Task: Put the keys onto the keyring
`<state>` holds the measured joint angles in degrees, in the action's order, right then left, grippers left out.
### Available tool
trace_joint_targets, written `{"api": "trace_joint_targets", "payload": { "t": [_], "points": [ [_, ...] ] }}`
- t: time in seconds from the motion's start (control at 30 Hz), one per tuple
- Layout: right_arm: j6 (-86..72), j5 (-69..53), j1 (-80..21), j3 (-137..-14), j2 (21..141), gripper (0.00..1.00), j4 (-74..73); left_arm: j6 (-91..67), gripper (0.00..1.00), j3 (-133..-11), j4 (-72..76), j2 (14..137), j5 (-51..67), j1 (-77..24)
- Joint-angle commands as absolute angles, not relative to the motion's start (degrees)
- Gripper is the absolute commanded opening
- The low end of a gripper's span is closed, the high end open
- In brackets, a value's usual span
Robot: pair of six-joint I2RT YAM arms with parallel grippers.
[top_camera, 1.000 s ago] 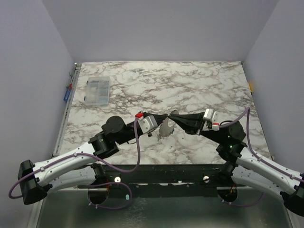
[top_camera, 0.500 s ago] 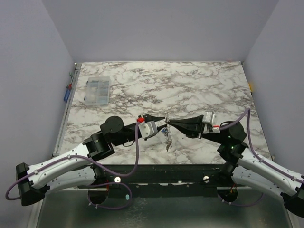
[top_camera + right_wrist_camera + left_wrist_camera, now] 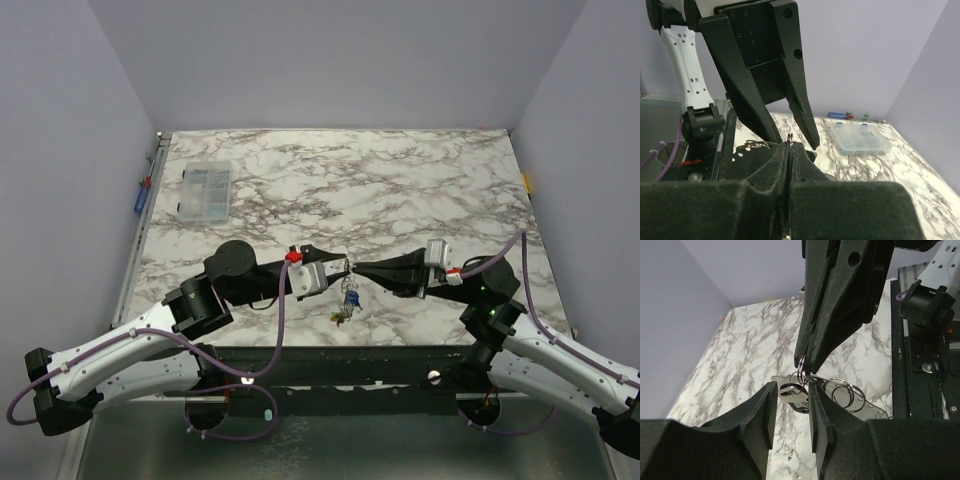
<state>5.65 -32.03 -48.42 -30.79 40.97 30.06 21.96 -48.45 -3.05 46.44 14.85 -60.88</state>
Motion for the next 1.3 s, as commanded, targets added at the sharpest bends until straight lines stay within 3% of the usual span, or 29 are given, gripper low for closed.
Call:
{"api": "trace_joint_targets", "payload": {
  "t": [0.0,0.4,0.83,1.03,1.27],
  "points": [
    [6.6,-32.7,-48.5,-33.0,41.1,0.01,30.4,21.8,0.37,-50.7,-4.3,45.9,19.2,-61.3],
    [7.3,-32.8,-48.5,-34.1,41.7,0.01,29.9,20.7,0.45,-51.0,-5.1,45.6,17.4,-61.3],
    [7.0,-33.9,-48.5,-34.6,42.7,0.01,30.1,21.9,0.30,-50.9,-3.8,47.5,17.0,-61.2],
    [7.1,-34.8,-48.5,-34.9,43.0,0.01,29.7,21.8,0.02,-50.6,-3.0,48.0,15.6,-61.3],
    [7.2,-37.3,-48.5,-35.5,43.4,0.01,28.0,22.0,0.00,-51.0,-2.7,49.4,13.6,-61.3]
  ]
}}
